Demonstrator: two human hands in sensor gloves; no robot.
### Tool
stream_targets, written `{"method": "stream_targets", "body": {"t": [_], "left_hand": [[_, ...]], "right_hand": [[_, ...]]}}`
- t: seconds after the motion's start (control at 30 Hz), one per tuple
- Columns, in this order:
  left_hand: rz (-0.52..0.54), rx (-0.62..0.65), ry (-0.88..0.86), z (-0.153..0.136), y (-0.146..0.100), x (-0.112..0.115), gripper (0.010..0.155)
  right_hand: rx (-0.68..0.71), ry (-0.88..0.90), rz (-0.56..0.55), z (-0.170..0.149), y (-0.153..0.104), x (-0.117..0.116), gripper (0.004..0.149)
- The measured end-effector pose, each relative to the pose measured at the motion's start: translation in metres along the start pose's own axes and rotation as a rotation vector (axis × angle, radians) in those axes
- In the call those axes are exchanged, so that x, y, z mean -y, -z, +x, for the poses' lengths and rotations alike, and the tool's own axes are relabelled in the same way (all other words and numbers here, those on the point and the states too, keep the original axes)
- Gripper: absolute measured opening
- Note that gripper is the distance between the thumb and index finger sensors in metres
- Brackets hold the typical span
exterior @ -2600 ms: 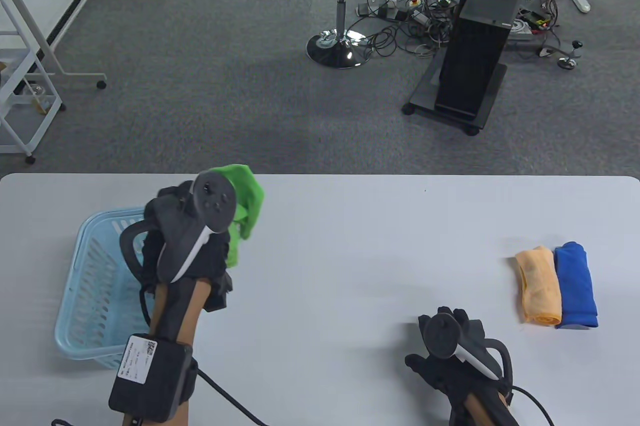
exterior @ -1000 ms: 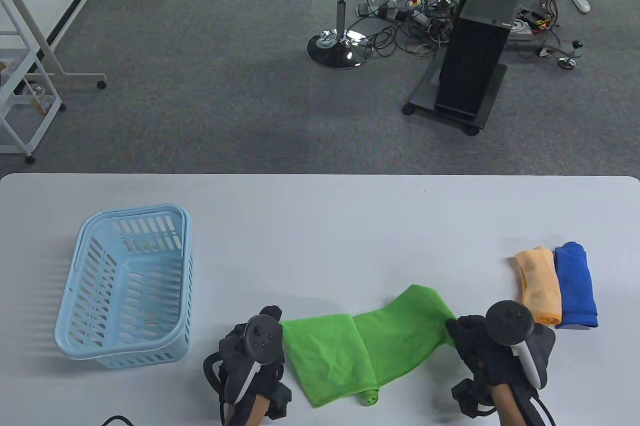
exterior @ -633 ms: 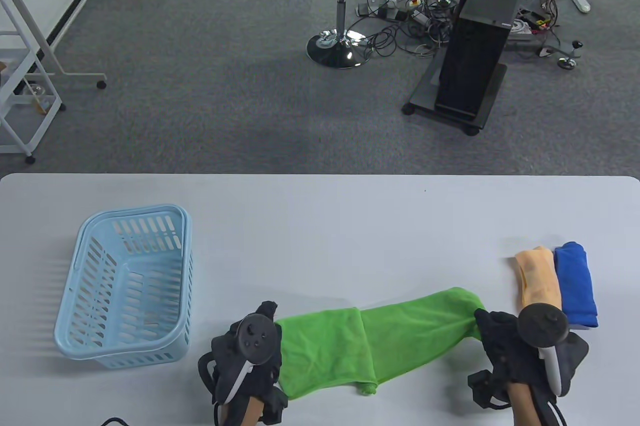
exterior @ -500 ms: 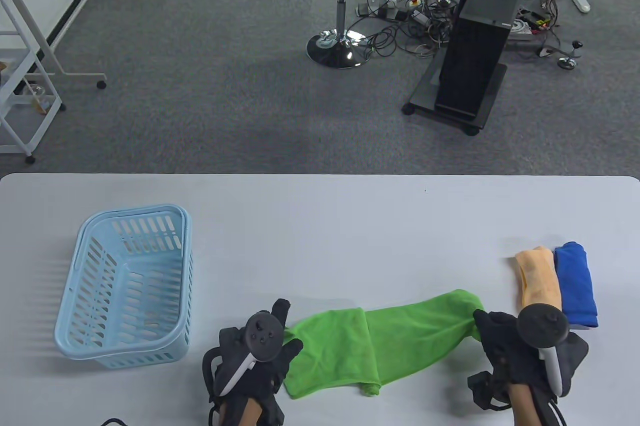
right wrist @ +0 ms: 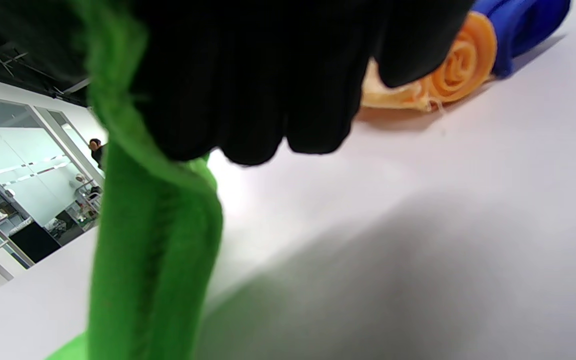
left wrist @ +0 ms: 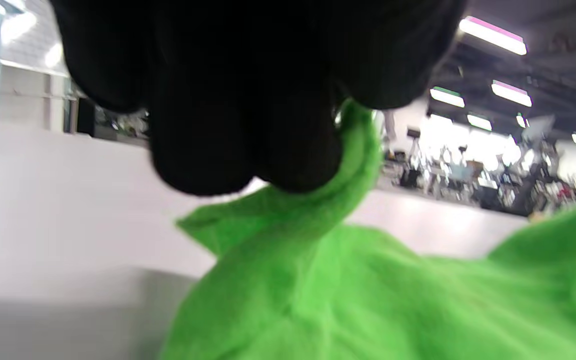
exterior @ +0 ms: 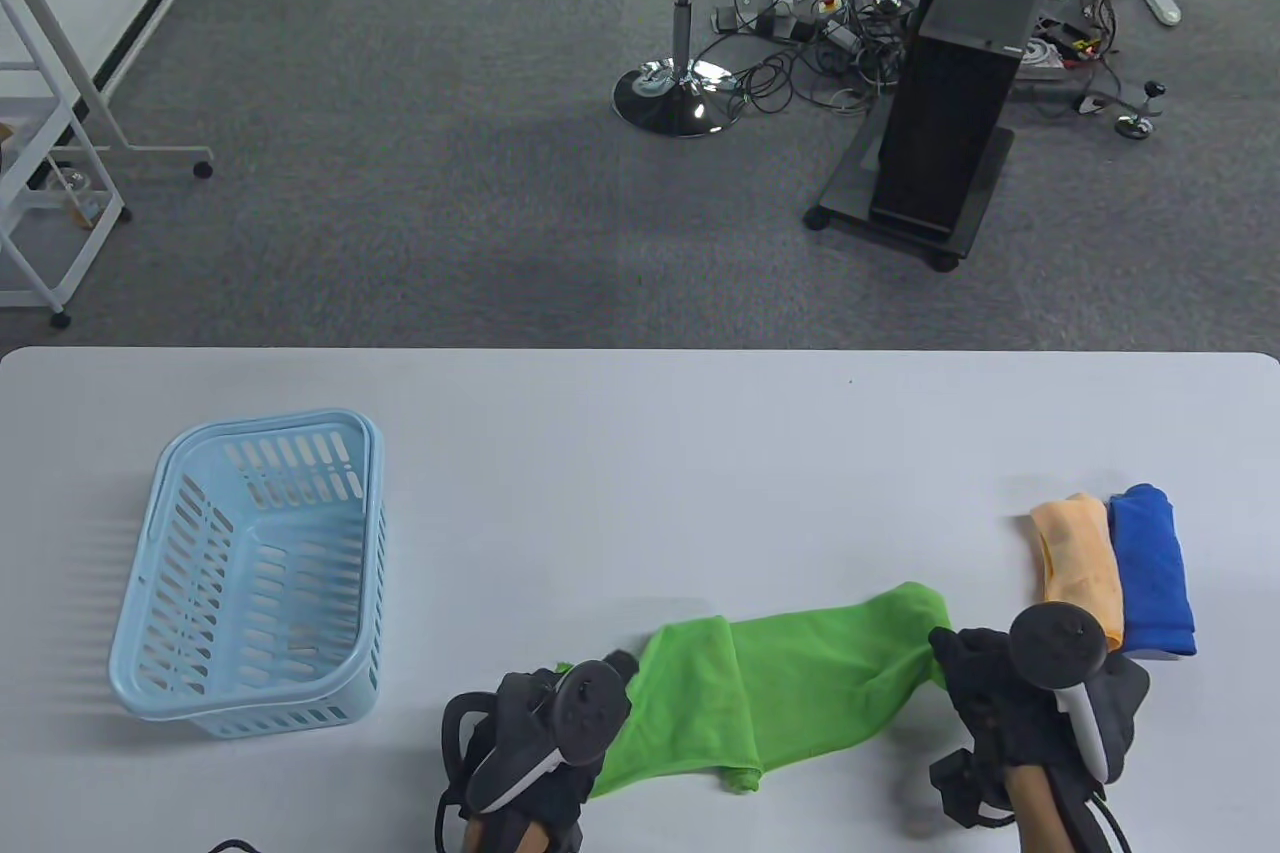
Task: Roll rectangular towel into towel roll
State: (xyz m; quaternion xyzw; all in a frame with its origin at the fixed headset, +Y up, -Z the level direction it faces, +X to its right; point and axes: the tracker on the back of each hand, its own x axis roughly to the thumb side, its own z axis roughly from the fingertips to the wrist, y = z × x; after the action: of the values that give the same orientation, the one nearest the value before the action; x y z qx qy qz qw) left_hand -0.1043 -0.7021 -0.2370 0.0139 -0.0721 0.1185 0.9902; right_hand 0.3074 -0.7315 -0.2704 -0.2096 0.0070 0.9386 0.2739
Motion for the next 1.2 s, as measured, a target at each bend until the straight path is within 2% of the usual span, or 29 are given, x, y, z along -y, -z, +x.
{"method": "stream_targets", "body": {"t": [0.1,0.23,0.33,0.43,0.53,0.63,0.67,0.7,0.73,0.77,0.83,0.87,0.97,1.0,1.03,1.1,1.13,1.17,1.2], "left_hand": [[0.076,-0.084,-0.045,-0.015,-0.002,-0.004,0.075],[0.147,-0.174,-0.057,-0.027,-0.007,-0.011,0.08],[0.232,-0.165,-0.032,-0.022,-0.011,-0.017,0.074],[0.282,-0.164,0.08,-0.015,-0.014,-0.026,0.077],[0.334,-0.176,0.04,-0.019,-0.016,-0.031,0.074],[0.307,-0.163,-0.028,-0.025,-0.016,-0.033,0.065],[0.269,-0.124,-0.072,-0.025,-0.013,-0.031,0.057],[0.184,-0.066,-0.121,-0.024,-0.009,-0.026,0.049],[0.05,-0.007,-0.169,-0.022,-0.004,-0.017,0.045],[-0.039,0.035,-0.185,-0.019,-0.001,-0.009,0.044],[-0.185,0.057,-0.137,-0.012,0.005,0.013,0.043],[-0.278,0.047,-0.054,-0.009,0.007,0.025,0.043],[-0.491,-0.015,0.148,-0.005,0.009,0.046,0.051],[-0.602,-0.035,0.178,-0.005,0.01,0.056,0.069],[-0.647,-0.025,0.199,-0.006,0.01,0.065,0.079],[-0.677,-0.006,0.257,-0.006,0.012,0.078,0.088],[-0.669,-0.008,0.3,-0.005,0.012,0.081,0.086],[-0.607,-0.003,0.355,-0.002,0.014,0.081,0.078],[-0.511,0.02,0.359,0.001,0.016,0.077,0.064]], "right_hand": [[0.0,0.009,0.005,0.0,0.001,0.0,0.051],[0.005,0.003,0.02,0.001,0.0,-0.002,0.051],[0.009,-0.005,0.028,0.002,0.0,-0.003,0.051],[0.01,-0.009,0.026,0.002,0.001,-0.002,0.051],[0.008,-0.009,0.03,0.002,0.001,-0.003,0.051],[0.01,-0.017,0.037,0.002,0.001,-0.004,0.051],[0.01,-0.019,0.036,0.002,0.001,-0.004,0.051],[0.01,-0.021,0.038,0.003,0.001,-0.004,0.051],[0.01,-0.022,0.04,0.003,0.001,-0.004,0.051],[0.011,-0.023,0.041,0.003,0.001,-0.004,0.052],[0.011,-0.026,0.043,0.003,0.001,-0.004,0.052],[0.011,-0.026,0.045,0.003,0.001,-0.004,0.052],[0.013,-0.024,0.046,0.003,0.0,-0.004,0.052],[0.013,-0.024,0.045,0.003,0.0,-0.004,0.052],[0.013,-0.024,0.046,0.003,0.001,-0.004,0.052],[0.012,-0.024,0.053,0.003,0.001,-0.005,0.052],[0.013,-0.025,0.058,0.003,0.001,-0.006,0.052],[0.016,-0.026,0.061,0.003,0.001,-0.006,0.052],[0.019,-0.028,0.064,0.003,0.001,-0.006,0.052]]}}
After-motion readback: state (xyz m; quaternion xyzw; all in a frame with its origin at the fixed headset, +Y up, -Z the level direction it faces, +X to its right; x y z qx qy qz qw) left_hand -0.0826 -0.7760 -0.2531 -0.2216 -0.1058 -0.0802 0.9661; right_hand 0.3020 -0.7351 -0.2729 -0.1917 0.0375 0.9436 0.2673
